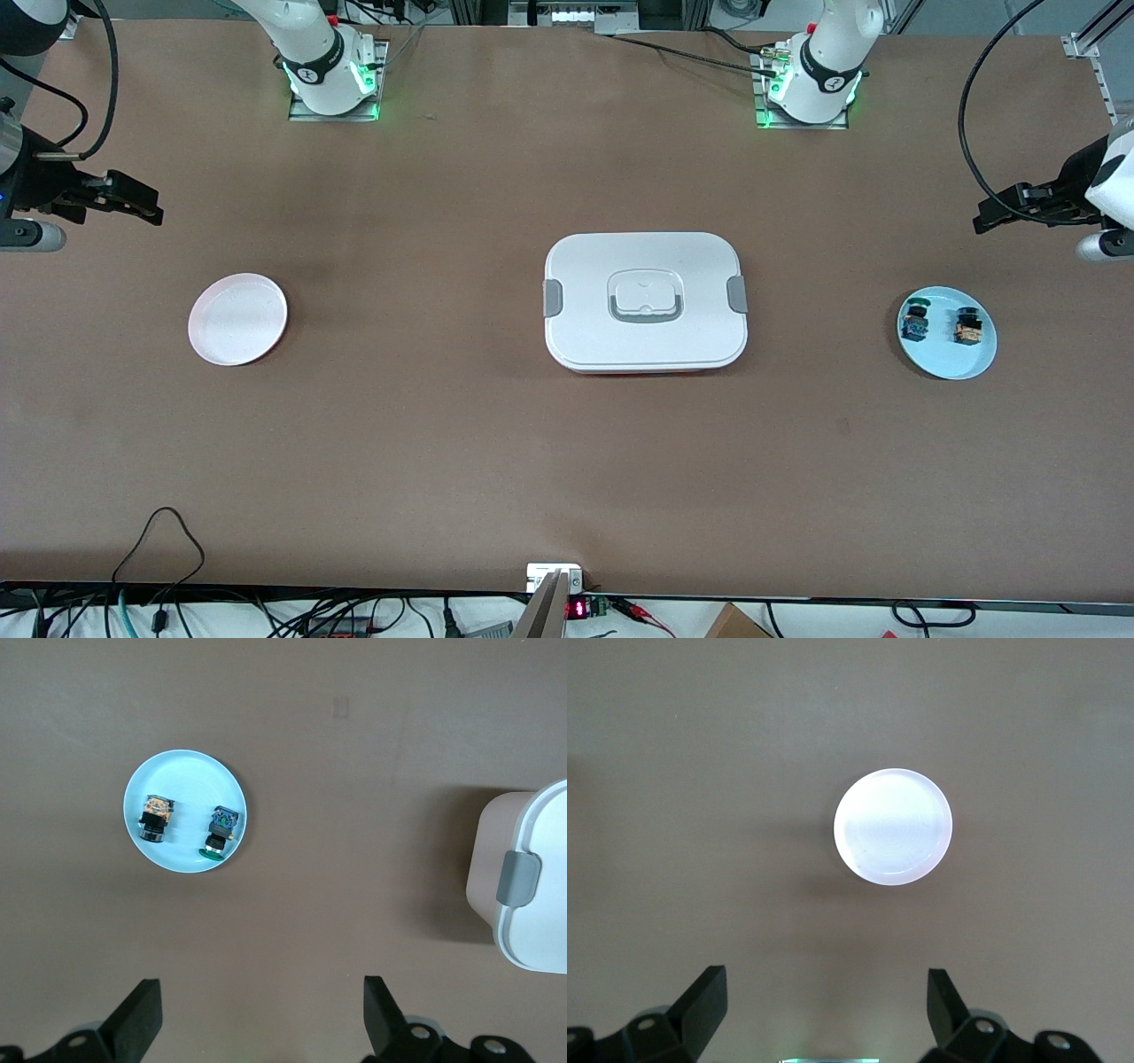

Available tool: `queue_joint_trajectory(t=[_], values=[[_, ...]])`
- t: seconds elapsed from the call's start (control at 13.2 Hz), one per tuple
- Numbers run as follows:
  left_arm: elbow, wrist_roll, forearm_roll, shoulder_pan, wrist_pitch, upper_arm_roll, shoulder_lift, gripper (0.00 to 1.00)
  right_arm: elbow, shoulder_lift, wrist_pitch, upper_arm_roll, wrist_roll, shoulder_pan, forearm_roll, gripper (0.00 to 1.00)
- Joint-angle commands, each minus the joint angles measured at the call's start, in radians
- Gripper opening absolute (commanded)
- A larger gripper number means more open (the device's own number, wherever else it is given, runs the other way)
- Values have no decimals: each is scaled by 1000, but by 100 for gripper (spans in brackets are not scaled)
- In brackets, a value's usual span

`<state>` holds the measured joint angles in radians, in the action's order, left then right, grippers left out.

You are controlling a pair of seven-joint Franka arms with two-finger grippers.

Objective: Transfer orange switch to right arm and place
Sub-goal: 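Move the left gripper toward the light-blue plate of switches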

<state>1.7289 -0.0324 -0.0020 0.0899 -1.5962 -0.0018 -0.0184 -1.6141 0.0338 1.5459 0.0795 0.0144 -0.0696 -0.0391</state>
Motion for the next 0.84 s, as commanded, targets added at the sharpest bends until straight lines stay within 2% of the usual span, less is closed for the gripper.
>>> queue_joint_trajectory(t=[0.0,0.38,0.53,0.76], values=[[-34,19,-12,4,25,2,15,100,14,5,-6,-1,12,5,1,100],[-58,11,-10,4,30,3,37,100,13,3,26,-1,12,4,4,100],[-94,16,-1,5,56,3,58,100,11,3,32,-1,12,2,2,100],[-92,22,-1,5,88,3,58,100,8,3,56,-1,12,2,2,100]])
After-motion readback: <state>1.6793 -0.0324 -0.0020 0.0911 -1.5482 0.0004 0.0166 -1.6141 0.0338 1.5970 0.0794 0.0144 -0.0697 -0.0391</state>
